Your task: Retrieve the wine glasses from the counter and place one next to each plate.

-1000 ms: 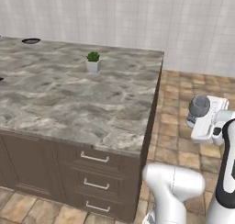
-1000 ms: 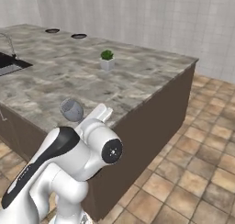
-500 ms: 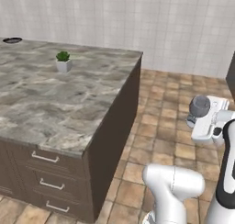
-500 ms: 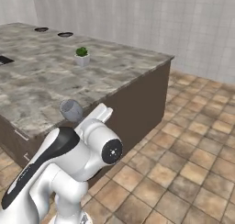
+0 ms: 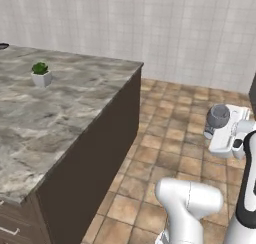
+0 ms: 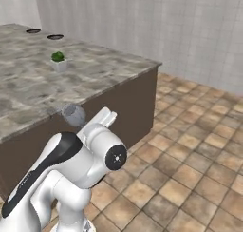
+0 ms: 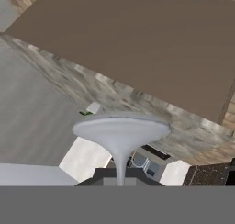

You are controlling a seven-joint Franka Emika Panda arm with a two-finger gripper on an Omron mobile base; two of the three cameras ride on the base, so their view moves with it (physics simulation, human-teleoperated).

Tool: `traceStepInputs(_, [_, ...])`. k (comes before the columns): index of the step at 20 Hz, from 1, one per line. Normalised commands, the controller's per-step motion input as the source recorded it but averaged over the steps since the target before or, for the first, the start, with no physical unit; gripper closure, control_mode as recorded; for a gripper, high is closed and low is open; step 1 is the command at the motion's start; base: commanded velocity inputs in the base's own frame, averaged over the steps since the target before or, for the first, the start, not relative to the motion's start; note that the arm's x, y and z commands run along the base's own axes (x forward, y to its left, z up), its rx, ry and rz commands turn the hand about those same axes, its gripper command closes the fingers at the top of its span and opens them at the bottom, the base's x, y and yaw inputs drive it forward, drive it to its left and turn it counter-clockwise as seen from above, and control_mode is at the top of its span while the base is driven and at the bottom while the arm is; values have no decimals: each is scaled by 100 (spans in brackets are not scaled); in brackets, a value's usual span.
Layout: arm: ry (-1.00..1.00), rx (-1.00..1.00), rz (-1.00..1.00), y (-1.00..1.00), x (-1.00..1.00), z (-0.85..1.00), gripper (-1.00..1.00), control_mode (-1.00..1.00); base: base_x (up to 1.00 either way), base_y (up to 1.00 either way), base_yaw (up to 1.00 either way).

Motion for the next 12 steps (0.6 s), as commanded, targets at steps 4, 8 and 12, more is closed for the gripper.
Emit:
traceStepInputs(4, [0, 0, 0, 0, 0, 0, 100, 100, 57, -100, 23])
traceStepInputs(8, [0, 0, 0, 0, 0, 0, 100, 100, 47, -100, 37])
traceStepInputs(12, [0, 0, 0, 0, 0, 0, 100, 100, 44, -99, 40])
